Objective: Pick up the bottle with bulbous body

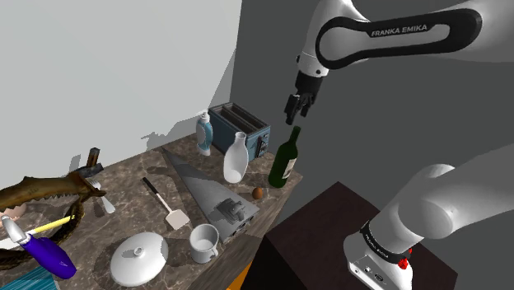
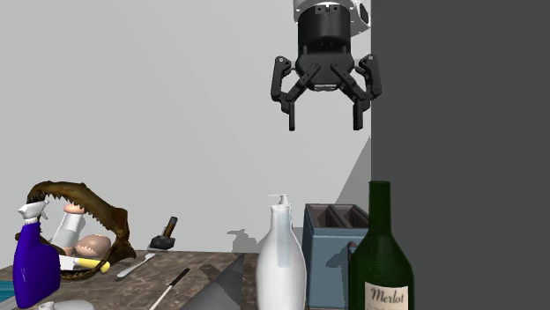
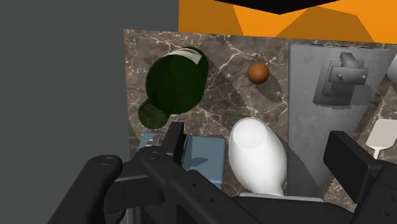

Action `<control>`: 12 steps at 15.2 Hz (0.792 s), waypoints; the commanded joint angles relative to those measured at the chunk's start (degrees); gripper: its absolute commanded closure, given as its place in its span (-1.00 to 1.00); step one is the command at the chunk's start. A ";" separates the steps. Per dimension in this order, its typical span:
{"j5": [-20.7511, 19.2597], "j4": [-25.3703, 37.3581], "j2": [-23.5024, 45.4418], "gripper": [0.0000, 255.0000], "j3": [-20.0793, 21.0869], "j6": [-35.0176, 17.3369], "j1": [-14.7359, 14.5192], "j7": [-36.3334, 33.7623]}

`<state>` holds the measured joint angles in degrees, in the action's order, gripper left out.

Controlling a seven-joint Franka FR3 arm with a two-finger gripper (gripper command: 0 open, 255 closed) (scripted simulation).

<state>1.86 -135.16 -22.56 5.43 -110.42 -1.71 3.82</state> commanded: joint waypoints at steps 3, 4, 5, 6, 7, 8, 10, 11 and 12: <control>0.06 2.53 7.94 -1.00 1.59 -5.59 -0.71 -1.55; -0.03 3.31 10.00 -1.00 1.94 -6.89 -0.86 -1.93; -0.17 4.16 12.08 -1.00 2.28 -8.13 -1.02 -2.31; -0.34 5.09 14.18 -1.00 2.61 -9.31 -1.17 -2.71; -0.55 6.10 16.30 -1.00 2.91 -10.42 -1.34 -3.12; -0.80 7.17 18.42 -1.00 3.20 -11.48 -1.51 -3.53; -1.41 9.54 22.71 -1.00 3.70 -13.40 -1.90 -4.40; -1.76 10.83 24.87 -1.00 3.92 -14.26 -2.12 -4.84; -2.14 12.19 27.03 -1.00 4.10 -15.06 -2.36 -5.28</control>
<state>0.10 -124.69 2.02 9.24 -124.72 -3.76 -0.84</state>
